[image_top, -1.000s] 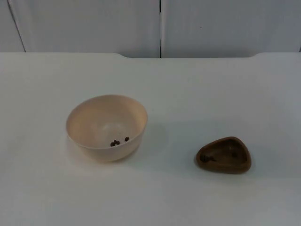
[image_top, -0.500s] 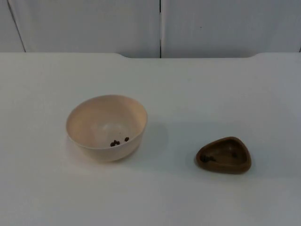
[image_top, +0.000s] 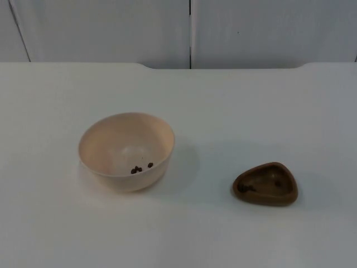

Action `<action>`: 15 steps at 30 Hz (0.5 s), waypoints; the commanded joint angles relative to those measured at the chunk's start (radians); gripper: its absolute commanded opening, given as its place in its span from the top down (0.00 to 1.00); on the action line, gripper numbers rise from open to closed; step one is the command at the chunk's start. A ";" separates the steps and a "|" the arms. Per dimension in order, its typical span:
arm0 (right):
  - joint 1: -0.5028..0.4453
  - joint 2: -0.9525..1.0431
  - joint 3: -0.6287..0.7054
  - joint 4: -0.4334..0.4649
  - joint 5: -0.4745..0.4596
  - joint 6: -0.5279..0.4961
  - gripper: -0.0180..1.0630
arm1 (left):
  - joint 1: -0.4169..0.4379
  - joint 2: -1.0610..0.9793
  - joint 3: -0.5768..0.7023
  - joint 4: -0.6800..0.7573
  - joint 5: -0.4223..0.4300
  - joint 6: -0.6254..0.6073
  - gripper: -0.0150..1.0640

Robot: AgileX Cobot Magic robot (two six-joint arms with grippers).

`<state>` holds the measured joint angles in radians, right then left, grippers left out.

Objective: Pick up the bowl with the left hand and pour the coffee beans from the cup into the bowl with the right hand.

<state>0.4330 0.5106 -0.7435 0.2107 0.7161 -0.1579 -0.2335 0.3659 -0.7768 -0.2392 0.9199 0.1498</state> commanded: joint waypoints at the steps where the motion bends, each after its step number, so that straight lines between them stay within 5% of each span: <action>1: -0.001 -0.059 0.034 -0.003 0.003 -0.022 0.28 | 0.003 -0.081 0.069 0.014 0.023 0.003 0.22; 15: -0.001 -0.312 0.169 -0.003 0.029 -0.034 0.28 | 0.003 -0.338 0.189 0.129 0.157 -0.028 0.22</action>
<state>0.4330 0.2180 -0.5832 0.2107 0.7401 -0.1833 -0.2335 0.0441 -0.5926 -0.1344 1.0596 0.1387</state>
